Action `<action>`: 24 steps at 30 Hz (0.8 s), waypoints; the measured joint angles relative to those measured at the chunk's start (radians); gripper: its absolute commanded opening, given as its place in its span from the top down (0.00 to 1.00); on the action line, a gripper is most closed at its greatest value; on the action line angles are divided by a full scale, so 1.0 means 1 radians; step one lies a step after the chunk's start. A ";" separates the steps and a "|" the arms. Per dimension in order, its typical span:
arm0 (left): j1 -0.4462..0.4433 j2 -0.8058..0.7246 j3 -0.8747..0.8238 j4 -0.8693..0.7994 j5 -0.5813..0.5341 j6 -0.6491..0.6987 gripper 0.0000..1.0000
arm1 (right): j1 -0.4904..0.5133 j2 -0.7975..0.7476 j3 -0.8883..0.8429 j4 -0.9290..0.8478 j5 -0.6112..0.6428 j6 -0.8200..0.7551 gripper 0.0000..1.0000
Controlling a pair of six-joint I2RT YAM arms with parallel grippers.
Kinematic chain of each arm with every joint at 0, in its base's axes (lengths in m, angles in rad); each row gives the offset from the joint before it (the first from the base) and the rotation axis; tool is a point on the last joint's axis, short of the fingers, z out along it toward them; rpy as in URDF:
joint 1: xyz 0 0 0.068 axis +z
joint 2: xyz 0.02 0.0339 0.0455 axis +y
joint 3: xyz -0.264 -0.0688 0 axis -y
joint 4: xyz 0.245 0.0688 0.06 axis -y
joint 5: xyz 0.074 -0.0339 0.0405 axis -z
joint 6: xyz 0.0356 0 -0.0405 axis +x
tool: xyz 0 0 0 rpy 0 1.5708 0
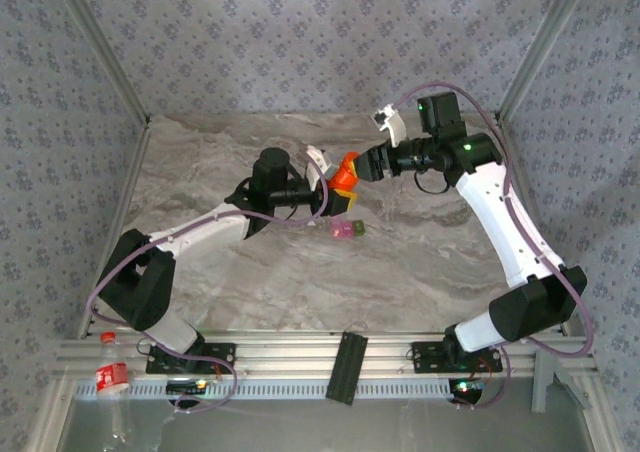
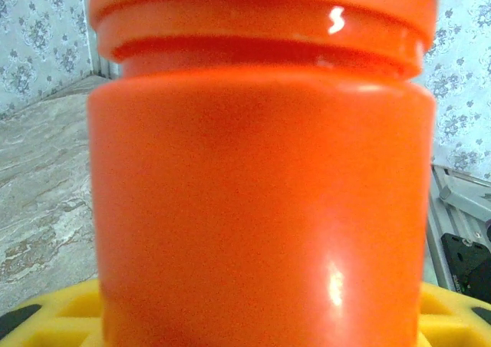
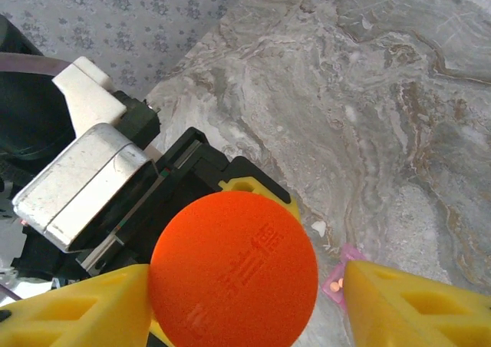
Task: Sort the pills into containers
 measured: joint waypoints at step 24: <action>0.005 0.000 -0.090 0.010 -0.283 -0.027 1.00 | 0.199 -0.004 -0.190 0.351 0.374 0.403 0.65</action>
